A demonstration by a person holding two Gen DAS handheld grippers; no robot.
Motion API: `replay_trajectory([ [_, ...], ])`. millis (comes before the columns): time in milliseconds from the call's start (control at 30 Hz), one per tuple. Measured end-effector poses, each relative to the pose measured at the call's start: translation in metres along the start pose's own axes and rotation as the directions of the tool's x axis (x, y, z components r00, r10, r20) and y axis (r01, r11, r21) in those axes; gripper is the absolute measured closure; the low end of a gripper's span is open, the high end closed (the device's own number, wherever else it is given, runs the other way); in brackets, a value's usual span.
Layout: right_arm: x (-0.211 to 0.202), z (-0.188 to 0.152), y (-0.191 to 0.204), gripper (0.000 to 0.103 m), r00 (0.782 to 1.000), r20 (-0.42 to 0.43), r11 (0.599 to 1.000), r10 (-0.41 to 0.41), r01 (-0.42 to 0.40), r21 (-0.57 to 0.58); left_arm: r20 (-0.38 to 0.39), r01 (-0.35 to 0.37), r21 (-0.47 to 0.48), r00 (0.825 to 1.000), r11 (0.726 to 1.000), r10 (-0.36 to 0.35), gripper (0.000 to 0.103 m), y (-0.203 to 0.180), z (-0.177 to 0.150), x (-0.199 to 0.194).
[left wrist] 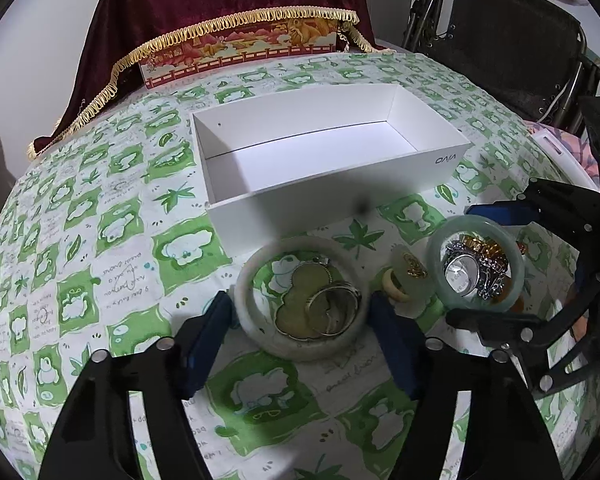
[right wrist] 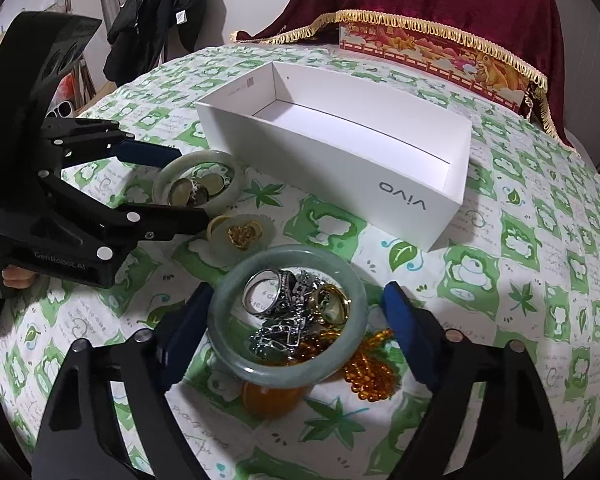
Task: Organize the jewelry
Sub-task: 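Grasp the jade bangle with the gourd pendant with left tool while right tool grasps the other bangle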
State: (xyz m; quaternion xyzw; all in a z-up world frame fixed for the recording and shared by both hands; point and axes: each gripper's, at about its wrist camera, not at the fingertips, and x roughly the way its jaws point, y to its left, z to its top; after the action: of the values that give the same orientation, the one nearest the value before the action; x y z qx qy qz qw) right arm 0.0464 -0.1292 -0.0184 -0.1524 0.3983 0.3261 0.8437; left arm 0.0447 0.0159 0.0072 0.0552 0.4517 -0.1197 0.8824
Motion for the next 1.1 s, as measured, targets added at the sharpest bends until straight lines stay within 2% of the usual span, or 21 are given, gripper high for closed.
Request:
replay_trajectory([
  [133,-0.002,-0.001,-0.001,0.033,1.0,0.011,1.0,0.01,-0.01,0.008,0.005,0.002,-0.014,1.0,1.0,-0.002,0.034,0.0,-0.001,-0.002],
  [433,-0.001,-0.001,0.001,0.031,1.0,0.006,1.0,0.0,0.0,-0.002,0.003,-0.014,-0.009,1.0,1.0,0.014,0.034,-0.003,-0.002,-0.002],
  [567,0.002,0.002,0.001,0.027,1.0,0.002,1.0,-0.005,0.005,-0.007,0.003,-0.018,-0.005,1.0,1.0,0.018,0.034,-0.003,-0.001,-0.001],
  [600,0.002,0.003,0.002,0.028,1.0,0.003,1.0,-0.007,0.007,-0.012,0.003,-0.018,-0.006,1.0,1.0,0.018,0.034,-0.003,-0.001,-0.001],
  [633,0.002,0.003,0.002,0.033,1.0,0.008,1.0,-0.004,0.004,-0.014,0.003,-0.018,-0.007,1.0,1.0,0.018,0.034,-0.003,-0.001,-0.001],
  [867,-0.003,0.001,-0.002,0.034,0.999,0.031,0.999,0.033,-0.033,0.014,0.031,-0.019,-0.008,0.999,1.0,0.019,0.034,-0.003,-0.001,-0.007],
  [1100,-0.012,-0.001,-0.002,0.034,0.997,0.072,0.999,0.032,-0.034,0.015,0.064,-0.006,-0.031,0.998,0.999,0.008,0.034,0.0,-0.005,-0.018],
])
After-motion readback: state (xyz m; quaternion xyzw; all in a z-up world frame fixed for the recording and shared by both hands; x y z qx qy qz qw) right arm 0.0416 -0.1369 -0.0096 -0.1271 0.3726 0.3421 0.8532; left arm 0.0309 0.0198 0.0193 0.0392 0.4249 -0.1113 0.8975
